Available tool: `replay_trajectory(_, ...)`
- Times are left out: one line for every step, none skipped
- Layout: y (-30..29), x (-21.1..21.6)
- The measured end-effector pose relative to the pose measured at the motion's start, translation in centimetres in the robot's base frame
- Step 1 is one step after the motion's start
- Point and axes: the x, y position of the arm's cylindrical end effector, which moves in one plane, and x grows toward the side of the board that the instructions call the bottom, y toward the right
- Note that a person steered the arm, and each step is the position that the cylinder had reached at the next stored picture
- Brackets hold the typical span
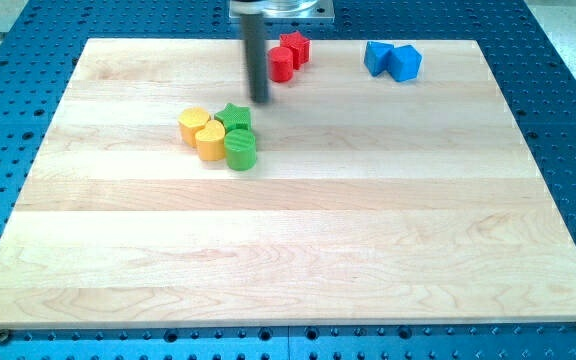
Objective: Push the red circle towards the hexagon
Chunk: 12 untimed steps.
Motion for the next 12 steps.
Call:
replay_trajectory(5.9,-4.0)
replay_trajectory(6.6,-10.6)
replay_trajectory(4.5,-11.6)
replay_trajectory(-4.0,-2.0)
replay_trajectory(-7.7,-1.7)
replay_trajectory(0.6,-2.9)
replay_trajectory(-1.0,-2.5)
replay_trajectory(-4.9,-1.1)
replay_trajectory(-7.0,-0.8)
replay_trajectory(-9.2,-0.3)
replay_trajectory(-9.5,0.8)
replay_trajectory(-9.5,1.1)
